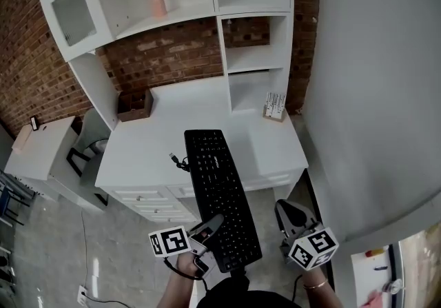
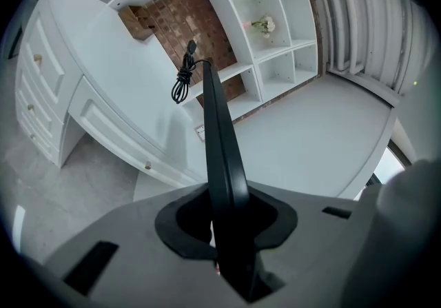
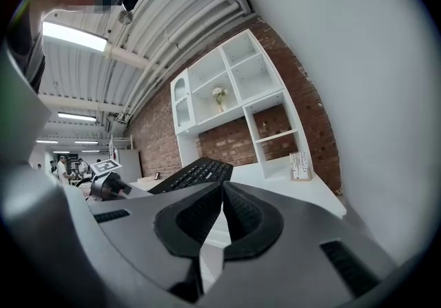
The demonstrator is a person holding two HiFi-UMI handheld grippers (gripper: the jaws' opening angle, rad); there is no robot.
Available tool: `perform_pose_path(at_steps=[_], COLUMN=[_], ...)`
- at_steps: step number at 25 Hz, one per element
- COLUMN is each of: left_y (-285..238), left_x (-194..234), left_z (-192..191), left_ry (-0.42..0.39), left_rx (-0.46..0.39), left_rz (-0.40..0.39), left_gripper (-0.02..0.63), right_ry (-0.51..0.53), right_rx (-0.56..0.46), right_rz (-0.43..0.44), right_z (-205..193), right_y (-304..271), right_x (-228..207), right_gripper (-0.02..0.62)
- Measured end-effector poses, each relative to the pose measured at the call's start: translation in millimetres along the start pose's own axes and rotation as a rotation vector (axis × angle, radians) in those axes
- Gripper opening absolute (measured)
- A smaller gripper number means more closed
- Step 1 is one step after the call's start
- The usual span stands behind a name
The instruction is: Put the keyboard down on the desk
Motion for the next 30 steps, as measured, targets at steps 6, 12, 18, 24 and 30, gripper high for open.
perform_pose_path(at_steps=[6,12,18,24,30], left_y=[-32.8,-60.9,-87.9,-119.1,-152.6], left_x=[15.5,28.0,31.4,30.4,33.7], left_z=[41.7,69.3,85.5,94.2,102.6], left_ry=[0.008,0.012,0.01,-0.005,0.016], left_rx=[0.042,0.077,0.116,0.149,0.167], left_rz=[-0.015,-0.037,-0.05,-0.05,-0.038], left_gripper=[0.084,0.084,0.084,0.084,0.084], right_ry=[0.001,0.002,-0.014,-0.01,-0.005], right_rx=[0.011,0.017,0.018,0.027,0.046], right_rz=[-0.02,-0.058,-0.089,-0.087,-0.065], right_z=[5.1,4.2,4.5,7.7,14.0], right_y=[-47.6,-74.1,-82.8,-94.8,-115.3], right_x=[-26.9,-47.0,-62.1,-86.2,-118.3], right_gripper=[0.006,0.006,0.006,0.006,0.006])
Point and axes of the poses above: the fingertips, and each gripper's own axes: y backward along the fingers, x to its left, z out of its top, the point moved 3 cm from there along y, backward along the fingers, and after that the axes turned 15 degrees about z, right-handed, at the moved point
